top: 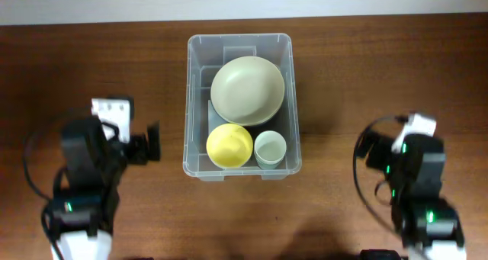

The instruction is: Pack container

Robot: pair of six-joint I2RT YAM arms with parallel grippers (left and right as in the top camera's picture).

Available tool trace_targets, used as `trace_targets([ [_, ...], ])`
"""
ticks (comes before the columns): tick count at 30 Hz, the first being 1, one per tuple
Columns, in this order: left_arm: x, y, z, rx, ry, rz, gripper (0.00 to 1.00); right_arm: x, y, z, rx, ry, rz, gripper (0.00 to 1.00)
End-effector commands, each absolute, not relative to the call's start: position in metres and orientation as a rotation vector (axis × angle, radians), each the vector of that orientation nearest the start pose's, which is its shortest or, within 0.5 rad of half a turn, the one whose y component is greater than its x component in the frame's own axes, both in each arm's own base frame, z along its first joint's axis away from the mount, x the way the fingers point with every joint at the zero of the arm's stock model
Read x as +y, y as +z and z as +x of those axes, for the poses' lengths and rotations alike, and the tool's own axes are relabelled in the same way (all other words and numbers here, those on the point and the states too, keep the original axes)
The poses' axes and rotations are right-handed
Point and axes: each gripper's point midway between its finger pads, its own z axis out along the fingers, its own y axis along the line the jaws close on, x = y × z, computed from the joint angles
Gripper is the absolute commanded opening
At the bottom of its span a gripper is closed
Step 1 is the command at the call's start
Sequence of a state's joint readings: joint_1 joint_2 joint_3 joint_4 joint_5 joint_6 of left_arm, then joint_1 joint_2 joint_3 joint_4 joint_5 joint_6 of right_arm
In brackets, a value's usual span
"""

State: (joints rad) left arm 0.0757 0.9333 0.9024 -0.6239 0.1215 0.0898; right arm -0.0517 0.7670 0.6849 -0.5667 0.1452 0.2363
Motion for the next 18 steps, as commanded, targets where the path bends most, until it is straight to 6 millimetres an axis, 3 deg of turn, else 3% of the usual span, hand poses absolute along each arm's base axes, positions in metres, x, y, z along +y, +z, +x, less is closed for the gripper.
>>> trace_targets([
  [1,0.0,0.205,0.276,2.217,-0.077,-0.002,0.99,-0.035,0.186,0.245,2.104,-0.025,0.39,0.99],
  [6,-0.001,0.185,0.268,2.252,-0.082,-0.004,0.99,-0.034,0.191,0.236,2.066,-0.018,0.386,0.99],
  [18,0.0,0.17,0.272,2.314,-0.086,-0.009,0.99,-0.034,0.191,0.236,2.068,-0.019,0.386,0.99],
])
